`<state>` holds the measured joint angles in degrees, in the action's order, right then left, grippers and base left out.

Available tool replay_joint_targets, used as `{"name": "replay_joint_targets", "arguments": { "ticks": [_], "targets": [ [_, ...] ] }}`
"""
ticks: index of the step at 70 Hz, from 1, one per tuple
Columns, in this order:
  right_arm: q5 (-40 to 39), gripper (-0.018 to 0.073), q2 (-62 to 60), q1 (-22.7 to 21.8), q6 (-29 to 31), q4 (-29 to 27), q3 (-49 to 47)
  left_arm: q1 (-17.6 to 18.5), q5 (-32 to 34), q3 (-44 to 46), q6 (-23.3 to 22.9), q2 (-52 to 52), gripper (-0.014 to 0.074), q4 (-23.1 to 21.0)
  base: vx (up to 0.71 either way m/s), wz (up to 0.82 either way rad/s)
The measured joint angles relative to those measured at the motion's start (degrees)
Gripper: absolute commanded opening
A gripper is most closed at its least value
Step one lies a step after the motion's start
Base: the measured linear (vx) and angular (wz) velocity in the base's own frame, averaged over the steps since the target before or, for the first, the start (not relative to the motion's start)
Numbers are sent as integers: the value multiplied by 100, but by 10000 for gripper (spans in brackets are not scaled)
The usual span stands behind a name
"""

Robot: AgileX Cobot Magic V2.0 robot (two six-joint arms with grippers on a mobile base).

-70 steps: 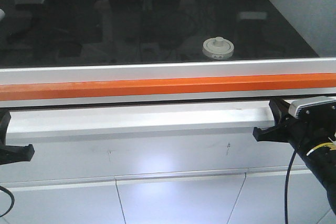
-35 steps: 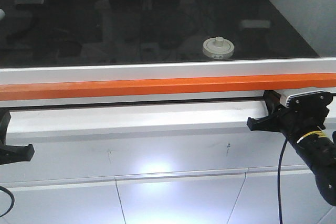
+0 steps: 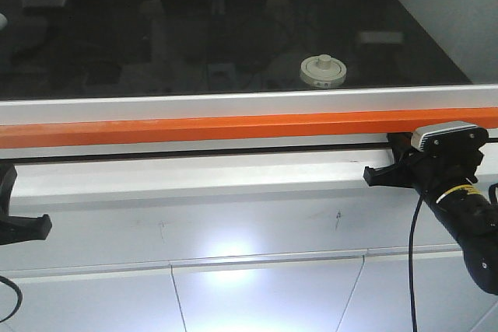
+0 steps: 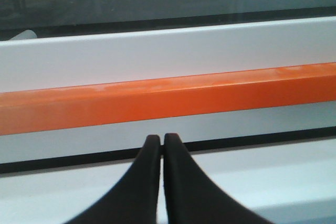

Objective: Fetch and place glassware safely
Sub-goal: 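Raise both grippers up to the orange sash handle bar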

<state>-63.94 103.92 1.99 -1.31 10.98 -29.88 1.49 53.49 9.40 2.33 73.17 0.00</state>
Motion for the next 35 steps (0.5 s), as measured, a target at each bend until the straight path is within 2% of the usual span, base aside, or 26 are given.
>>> {"name": "replay_joint_targets", "arguments": {
  "ticks": [13, 35],
  "targets": [
    [-6, -1, 0, 0, 0, 0, 0, 0, 29, 5, 0, 403, 0, 0, 0, 0],
    [-6, -1, 0, 0, 0, 7, 0, 0, 699, 355, 24, 1408, 0, 0, 0, 0]
  ]
}}
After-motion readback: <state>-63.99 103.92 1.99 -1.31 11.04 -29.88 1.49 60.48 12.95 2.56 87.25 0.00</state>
